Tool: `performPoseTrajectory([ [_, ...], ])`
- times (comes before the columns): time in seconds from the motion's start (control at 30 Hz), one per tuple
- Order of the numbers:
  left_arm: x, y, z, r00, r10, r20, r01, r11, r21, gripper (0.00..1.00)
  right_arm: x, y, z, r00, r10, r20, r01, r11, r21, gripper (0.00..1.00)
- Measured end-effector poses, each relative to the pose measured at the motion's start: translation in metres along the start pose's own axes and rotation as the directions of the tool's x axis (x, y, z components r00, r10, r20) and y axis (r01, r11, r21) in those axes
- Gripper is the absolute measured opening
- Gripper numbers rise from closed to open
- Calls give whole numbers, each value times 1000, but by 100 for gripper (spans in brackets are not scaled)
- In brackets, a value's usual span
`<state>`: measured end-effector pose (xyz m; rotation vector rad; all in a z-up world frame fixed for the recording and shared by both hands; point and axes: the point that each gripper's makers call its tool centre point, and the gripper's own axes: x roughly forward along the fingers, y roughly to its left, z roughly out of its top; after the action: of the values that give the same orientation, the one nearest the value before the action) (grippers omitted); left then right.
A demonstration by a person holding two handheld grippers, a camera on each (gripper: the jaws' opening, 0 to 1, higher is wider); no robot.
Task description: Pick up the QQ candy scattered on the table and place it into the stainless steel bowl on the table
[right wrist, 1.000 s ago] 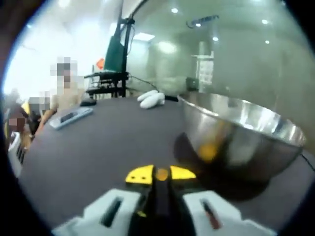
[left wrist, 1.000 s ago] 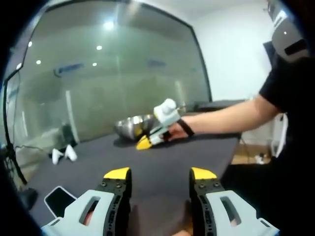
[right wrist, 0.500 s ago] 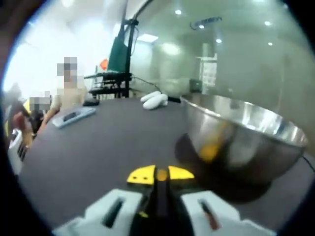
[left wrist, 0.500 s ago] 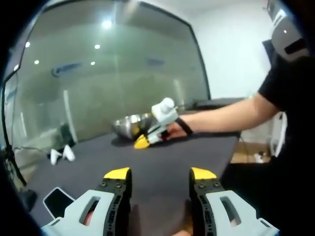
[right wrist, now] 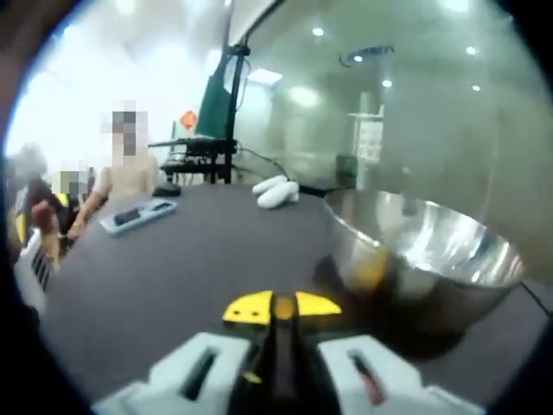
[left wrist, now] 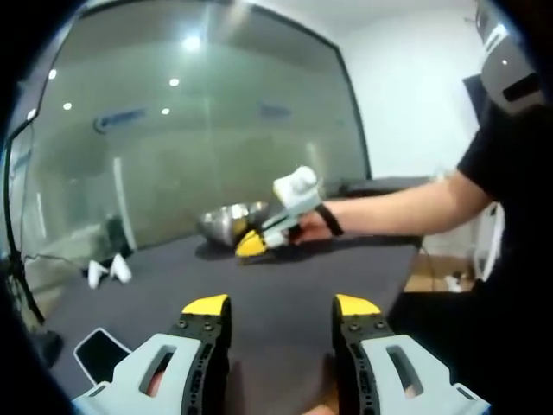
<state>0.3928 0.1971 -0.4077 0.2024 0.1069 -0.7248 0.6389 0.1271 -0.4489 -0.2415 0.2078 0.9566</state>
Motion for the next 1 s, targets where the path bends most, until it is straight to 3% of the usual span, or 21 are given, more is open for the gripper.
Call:
performPoseTrajectory([
  [0.1, -1, 0, 1, 1000, -1, 7, 1, 1000, -2, 48, -6, 3, 12, 999, 16, 34, -19, 997, 72, 9],
  [0.33, 0, 0, 4, 1000, -9, 15, 9, 1000, 1, 48, -25, 10, 48, 995, 16, 102, -19, 1000, 21, 9],
  [0.5, 1, -2, 6, 1000, -14, 22, 14, 1000, 8, 48, -38, -10, 90, 983, -20, 185, 18, 1000, 12, 9],
  [0.57, 0, -3, 7, 999, -16, 30, 16, 1000, 1, 48, -40, -20, 97, 981, -40, 191, 35, 999, 26, 9],
  [0.77, -2, -2, 4, 1000, -13, 22, 13, 1000, 4, 48, -43, -38, 100, 982, -73, 176, 71, 997, 14, 9],
  [0.93, -3, 2, 3, 1000, -4, 22, 4, 1000, -2, 48, -43, -83, 84, 967, -218, 135, 210, 975, 70, 9],
  [1.0, -2, 2, 3, 1000, -8, 21, 8, 1000, 1, 48, -47, -82, 76, 961, -248, 121, 239, 967, 86, 9],
])
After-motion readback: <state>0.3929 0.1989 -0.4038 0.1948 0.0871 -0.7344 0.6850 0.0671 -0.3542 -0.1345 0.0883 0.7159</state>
